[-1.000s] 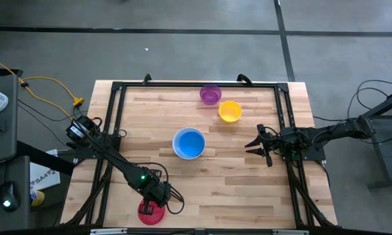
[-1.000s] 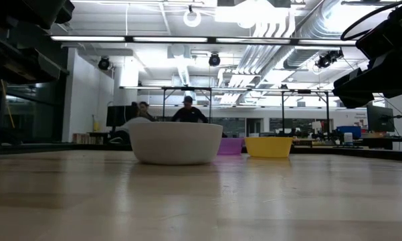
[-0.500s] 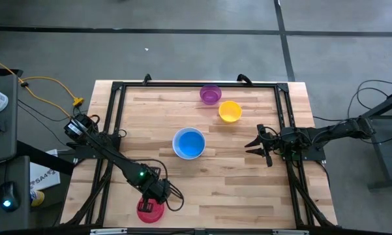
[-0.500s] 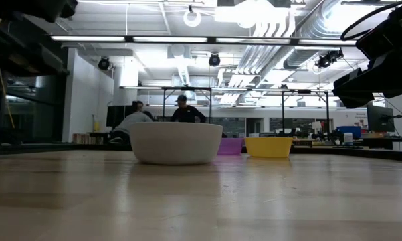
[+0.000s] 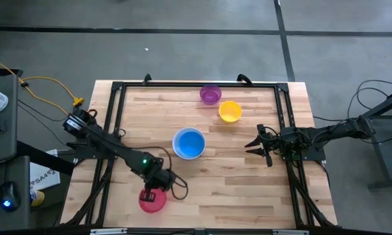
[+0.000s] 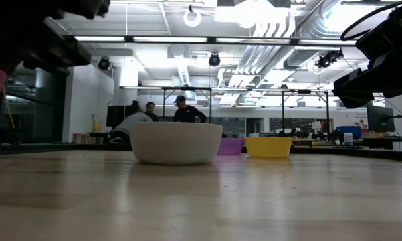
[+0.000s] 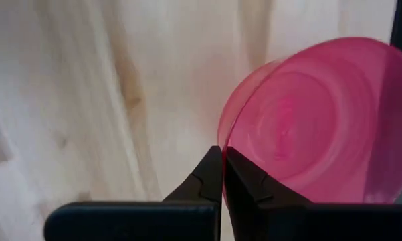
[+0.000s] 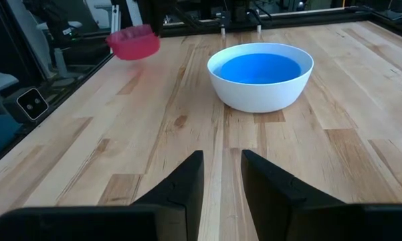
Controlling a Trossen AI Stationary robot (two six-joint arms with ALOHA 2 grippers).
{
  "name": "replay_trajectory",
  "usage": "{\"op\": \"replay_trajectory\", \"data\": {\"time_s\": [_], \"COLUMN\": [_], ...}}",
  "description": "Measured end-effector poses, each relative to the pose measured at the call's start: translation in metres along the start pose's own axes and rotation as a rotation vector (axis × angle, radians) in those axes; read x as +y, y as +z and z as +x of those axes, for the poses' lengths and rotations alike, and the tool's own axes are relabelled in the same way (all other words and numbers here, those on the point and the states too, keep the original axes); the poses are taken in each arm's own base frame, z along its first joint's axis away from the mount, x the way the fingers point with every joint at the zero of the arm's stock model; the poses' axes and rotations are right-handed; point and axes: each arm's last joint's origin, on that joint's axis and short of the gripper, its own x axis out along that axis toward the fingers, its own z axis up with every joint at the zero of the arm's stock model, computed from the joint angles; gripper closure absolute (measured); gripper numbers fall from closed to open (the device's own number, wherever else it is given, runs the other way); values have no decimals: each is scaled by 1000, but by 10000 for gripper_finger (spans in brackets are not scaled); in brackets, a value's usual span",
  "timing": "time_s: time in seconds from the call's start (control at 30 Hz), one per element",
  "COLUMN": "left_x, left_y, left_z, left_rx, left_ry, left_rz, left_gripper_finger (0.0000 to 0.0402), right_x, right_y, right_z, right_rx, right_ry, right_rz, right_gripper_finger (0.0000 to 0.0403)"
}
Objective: Nest bowls inside each other
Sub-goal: Stack the pink bowl on the blue bowl
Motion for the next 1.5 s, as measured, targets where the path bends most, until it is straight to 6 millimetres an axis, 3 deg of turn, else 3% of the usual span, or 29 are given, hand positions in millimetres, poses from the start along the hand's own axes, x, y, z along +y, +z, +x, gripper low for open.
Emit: {"op": "replay_trajectory", "data": {"time_s": [0.27, 0.6, 0.9, 1.27, 1.5], "left_x": [32, 97, 149, 189, 206], "left_y": [22, 43, 53, 94, 102], "left_z": [-23, -54, -71, -86, -81], "left_rx": [-58, -136, -119, -96, -60], "left_ry": [10, 55, 94, 117, 116], "left_rz": [14, -32, -76, -18, -10], "left_gripper_finger": [402, 402, 402, 401, 402], "right_x": [0, 0, 0, 0, 0], "right_y": [0, 0, 0, 0, 0], "right_z": [0, 0, 0, 0, 0], "right_rx": [-1, -2, -2, -1, 0], "right_ry": [0, 0, 0, 1, 0], "right_rz": [0, 0, 0, 0, 0], "right_gripper_finger": [308, 308, 308, 308, 308]}}
